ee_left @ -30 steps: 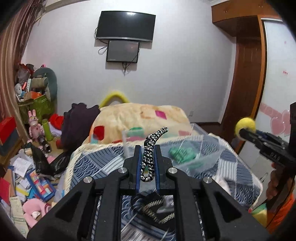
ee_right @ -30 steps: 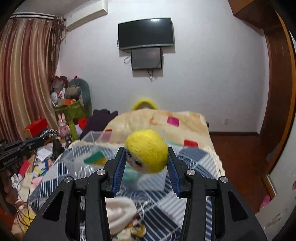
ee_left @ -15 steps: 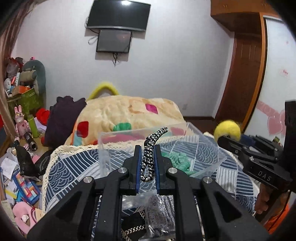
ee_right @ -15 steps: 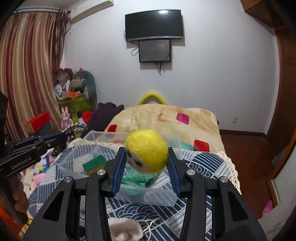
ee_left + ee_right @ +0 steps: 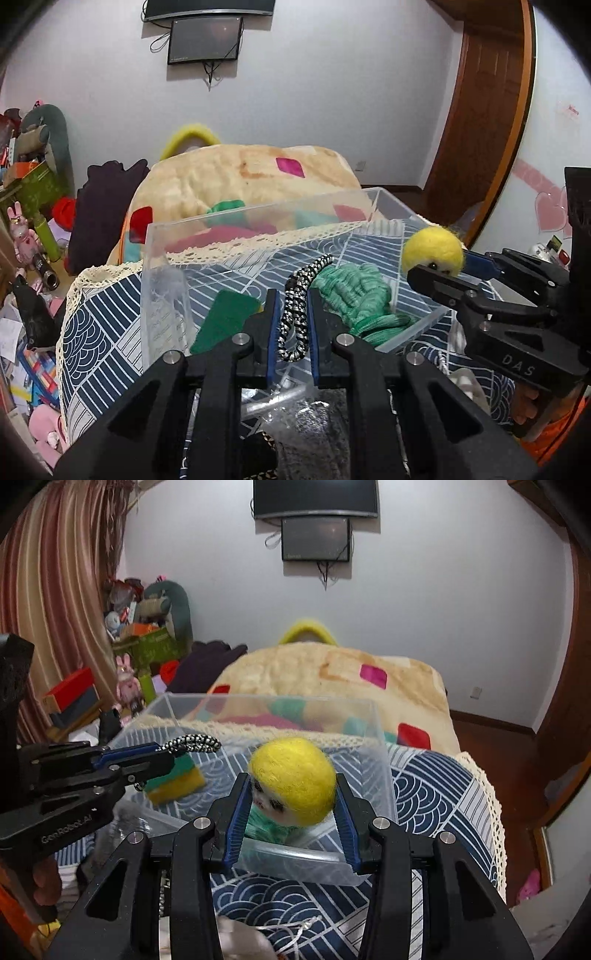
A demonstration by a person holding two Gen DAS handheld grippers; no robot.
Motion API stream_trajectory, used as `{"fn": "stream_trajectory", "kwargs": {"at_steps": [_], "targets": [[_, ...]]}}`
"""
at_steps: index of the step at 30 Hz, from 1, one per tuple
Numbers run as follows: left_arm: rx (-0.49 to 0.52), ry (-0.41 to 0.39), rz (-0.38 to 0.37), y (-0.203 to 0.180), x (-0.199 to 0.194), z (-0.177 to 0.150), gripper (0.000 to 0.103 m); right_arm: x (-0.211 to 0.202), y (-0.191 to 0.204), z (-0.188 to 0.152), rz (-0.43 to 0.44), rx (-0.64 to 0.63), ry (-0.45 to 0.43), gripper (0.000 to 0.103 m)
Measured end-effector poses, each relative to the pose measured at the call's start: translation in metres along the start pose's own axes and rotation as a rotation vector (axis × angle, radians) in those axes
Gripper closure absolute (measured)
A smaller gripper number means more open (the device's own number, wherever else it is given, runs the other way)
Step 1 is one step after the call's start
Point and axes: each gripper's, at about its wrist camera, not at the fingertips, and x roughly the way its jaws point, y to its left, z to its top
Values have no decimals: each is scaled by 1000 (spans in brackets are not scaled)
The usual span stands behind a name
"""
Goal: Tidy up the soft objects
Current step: 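Lower the bracelet into the box with the left tool while the right tool drops the ball in, then grasp the bagged steel wool with the left tool while the right tool grasps the white hat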
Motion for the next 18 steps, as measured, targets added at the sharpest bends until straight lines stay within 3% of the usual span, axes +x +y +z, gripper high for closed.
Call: {"fn": "stream_trajectory", "kwargs": {"at_steps": [6, 8, 12, 14, 18], "targets": [[-2, 10, -5, -2, 3, -3, 82, 8, -6, -2, 2, 25, 43, 62], [3, 2, 6, -3, 1, -5, 69, 5, -6, -2, -3, 25, 40, 62], [11, -19, 17, -8, -7, -8, 54, 2, -6, -3, -3, 19, 34, 61], [11, -29, 18, -9, -13, -9, 43, 1, -5, -2, -9, 18, 29, 55], [-3, -58, 24, -8, -26, -9, 33, -7, -8, 0, -14, 20, 1, 40]]}}
